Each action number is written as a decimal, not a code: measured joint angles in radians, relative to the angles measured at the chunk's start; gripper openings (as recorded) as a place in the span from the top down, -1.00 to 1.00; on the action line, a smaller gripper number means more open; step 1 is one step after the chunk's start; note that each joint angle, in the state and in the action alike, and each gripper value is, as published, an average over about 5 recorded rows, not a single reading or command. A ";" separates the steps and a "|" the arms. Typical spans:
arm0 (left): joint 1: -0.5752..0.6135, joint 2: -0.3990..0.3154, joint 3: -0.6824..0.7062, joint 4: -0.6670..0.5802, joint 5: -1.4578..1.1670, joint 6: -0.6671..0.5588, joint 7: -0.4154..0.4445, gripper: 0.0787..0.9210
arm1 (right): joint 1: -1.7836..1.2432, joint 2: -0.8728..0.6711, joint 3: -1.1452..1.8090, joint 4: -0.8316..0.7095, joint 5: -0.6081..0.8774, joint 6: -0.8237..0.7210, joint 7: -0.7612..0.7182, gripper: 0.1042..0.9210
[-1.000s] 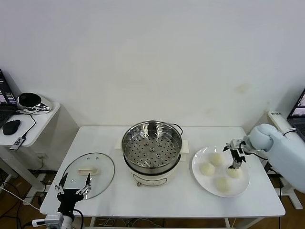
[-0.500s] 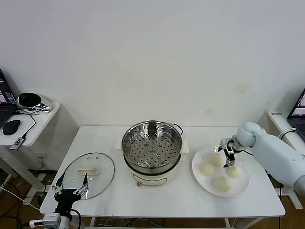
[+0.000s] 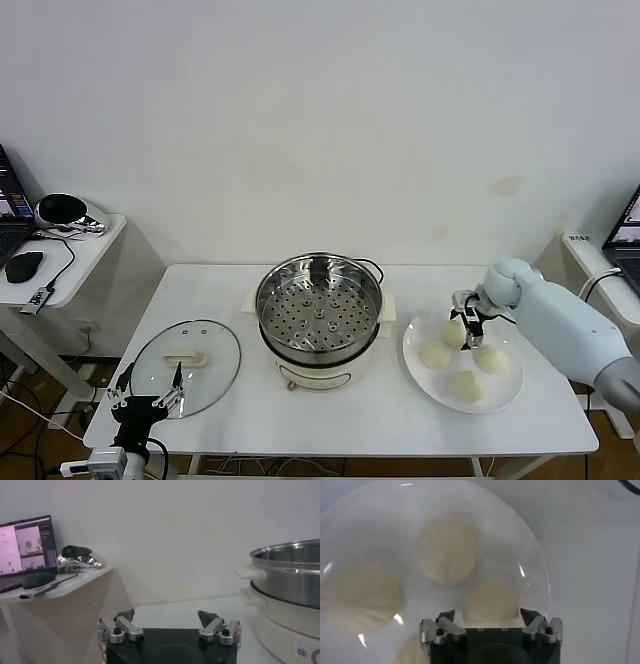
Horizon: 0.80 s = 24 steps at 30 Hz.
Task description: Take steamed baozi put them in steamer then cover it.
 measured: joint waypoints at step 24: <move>-0.014 0.015 0.015 -0.006 -0.031 0.016 0.007 -0.77 | 0.210 -0.130 -0.168 0.201 0.189 0.003 -0.036 -0.16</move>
